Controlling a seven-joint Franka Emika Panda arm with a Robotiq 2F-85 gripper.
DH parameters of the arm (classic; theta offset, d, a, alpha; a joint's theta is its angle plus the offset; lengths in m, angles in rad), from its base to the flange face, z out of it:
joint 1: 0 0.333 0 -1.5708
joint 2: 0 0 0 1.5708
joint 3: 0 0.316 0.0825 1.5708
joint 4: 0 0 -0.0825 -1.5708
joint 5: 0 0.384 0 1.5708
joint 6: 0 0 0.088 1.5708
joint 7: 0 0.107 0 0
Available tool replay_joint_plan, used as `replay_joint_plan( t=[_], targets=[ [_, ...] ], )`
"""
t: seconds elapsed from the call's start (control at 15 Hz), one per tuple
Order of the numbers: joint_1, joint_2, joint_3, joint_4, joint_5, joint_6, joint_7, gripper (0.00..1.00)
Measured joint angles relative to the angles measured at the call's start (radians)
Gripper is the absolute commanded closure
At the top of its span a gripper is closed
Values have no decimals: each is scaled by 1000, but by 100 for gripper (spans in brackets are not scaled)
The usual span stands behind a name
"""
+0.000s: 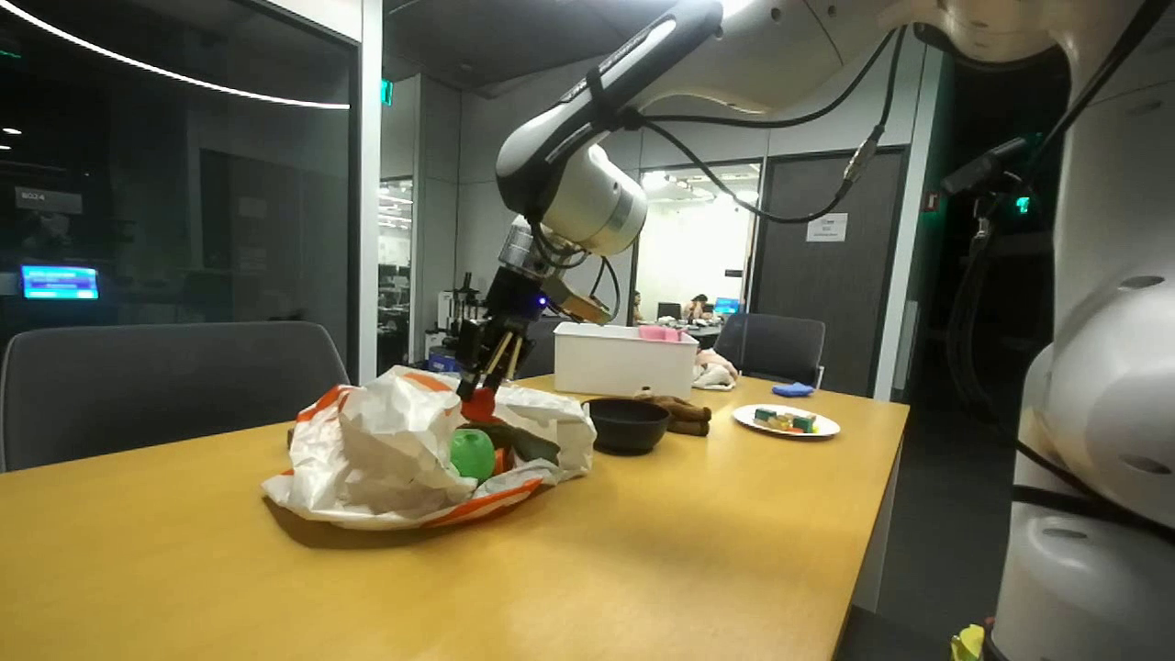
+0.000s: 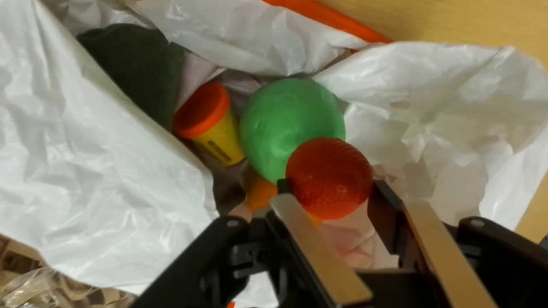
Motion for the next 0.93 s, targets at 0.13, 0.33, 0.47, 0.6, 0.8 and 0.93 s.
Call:
replay_joint_plan(
  t=[0.13, 0.33, 0.47, 0.6, 0.8, 0.93],
  targets=[
    [-3, 48, 0, 35, -6, -24, -64, 77],
    [-5, 116, 12, 91, -10, -22, -147, 77],
    [-9, 140, 27, 121, -10, -18, -190, 77],
    [-13, 148, 44, 140, -10, -15, -226, 77],
    [-14, 148, 70, 154, -10, -5, -271, 26],
    [-14, 148, 81, 155, -10, -4, -280, 12]
  ],
)
